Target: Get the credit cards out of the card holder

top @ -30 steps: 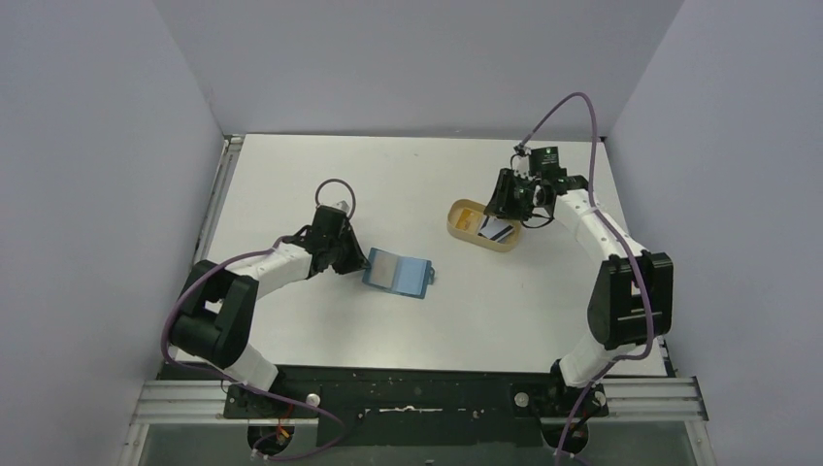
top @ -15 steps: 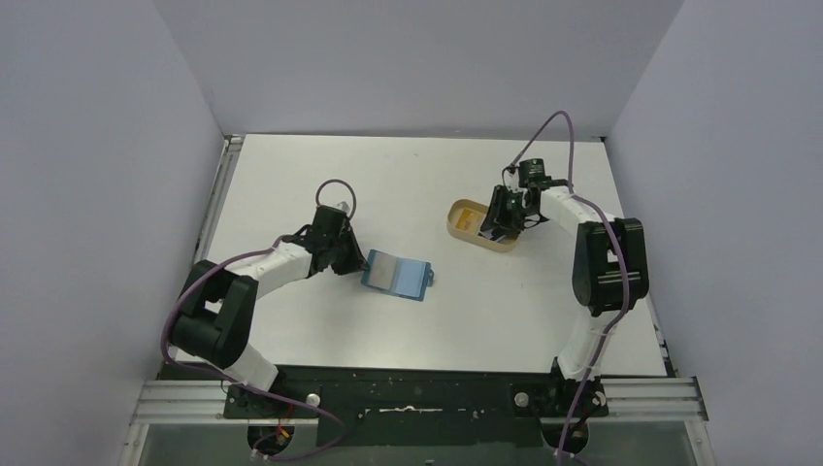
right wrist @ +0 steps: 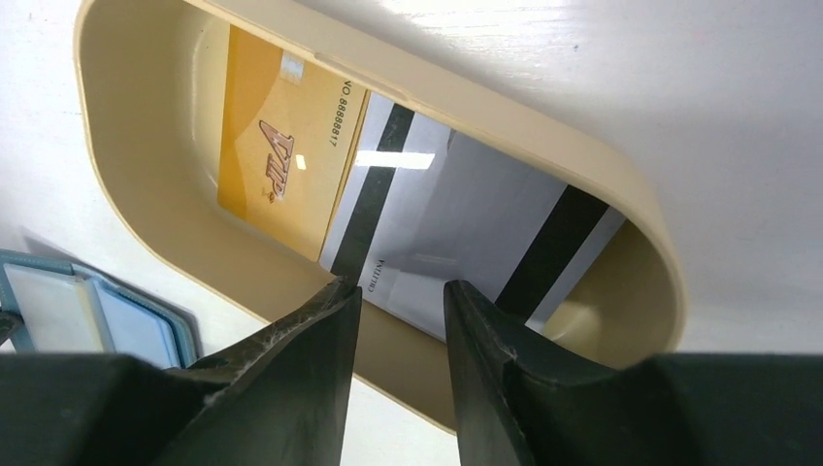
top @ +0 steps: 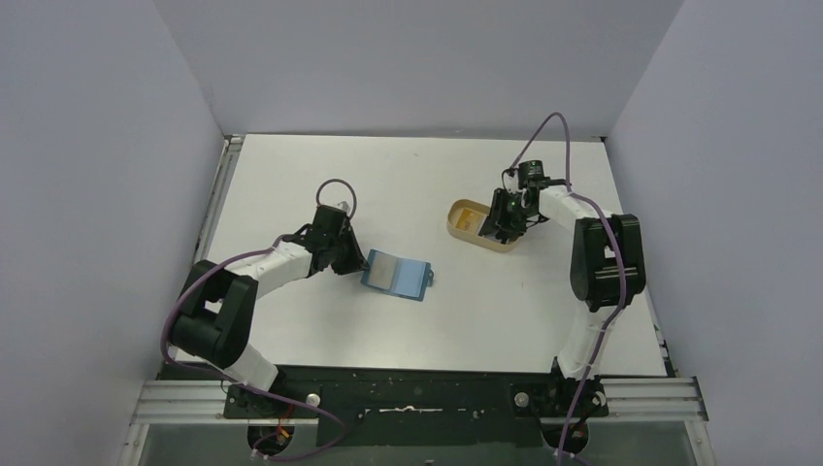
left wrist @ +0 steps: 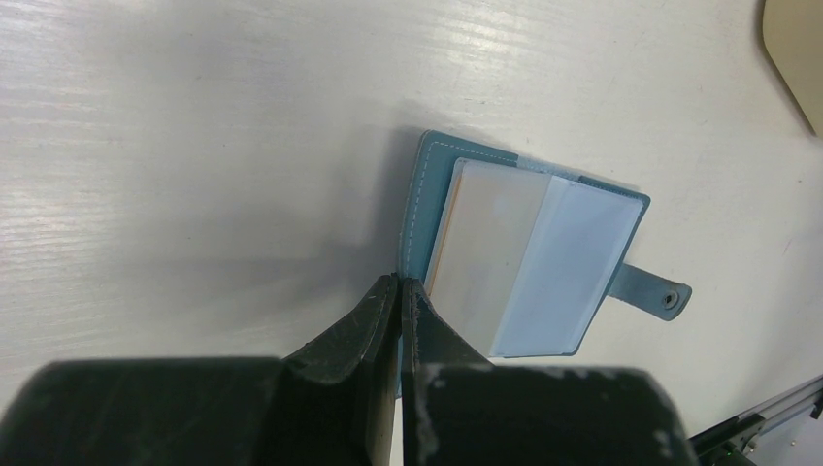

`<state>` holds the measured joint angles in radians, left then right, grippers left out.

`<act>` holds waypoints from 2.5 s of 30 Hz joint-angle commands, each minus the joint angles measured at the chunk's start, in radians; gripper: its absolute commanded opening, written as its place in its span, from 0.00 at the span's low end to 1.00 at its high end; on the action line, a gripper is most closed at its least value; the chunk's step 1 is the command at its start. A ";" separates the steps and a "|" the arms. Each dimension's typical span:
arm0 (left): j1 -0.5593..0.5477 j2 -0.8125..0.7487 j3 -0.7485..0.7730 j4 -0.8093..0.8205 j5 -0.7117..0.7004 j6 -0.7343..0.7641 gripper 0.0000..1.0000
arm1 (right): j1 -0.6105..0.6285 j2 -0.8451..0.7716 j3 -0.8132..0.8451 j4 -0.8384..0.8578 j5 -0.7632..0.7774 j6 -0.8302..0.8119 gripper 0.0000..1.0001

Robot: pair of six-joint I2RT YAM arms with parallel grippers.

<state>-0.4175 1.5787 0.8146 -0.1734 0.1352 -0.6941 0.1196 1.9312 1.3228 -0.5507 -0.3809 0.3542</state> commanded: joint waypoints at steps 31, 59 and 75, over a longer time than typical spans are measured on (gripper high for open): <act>-0.038 -0.197 0.129 -0.167 -0.057 0.036 0.00 | 0.649 -0.076 0.110 0.271 0.098 0.144 0.49; -0.042 -0.132 0.087 -0.140 -0.069 0.046 0.00 | 0.624 -0.247 0.051 0.107 0.343 0.109 0.52; -0.046 -0.020 -0.039 -0.036 -0.184 -0.040 0.00 | 0.642 -0.125 -0.039 0.319 0.082 0.279 0.53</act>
<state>-0.4576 1.5414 0.7902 -0.2596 0.0223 -0.7013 0.7422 1.8084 1.3060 -0.3504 -0.2367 0.5522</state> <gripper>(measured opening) 0.008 0.534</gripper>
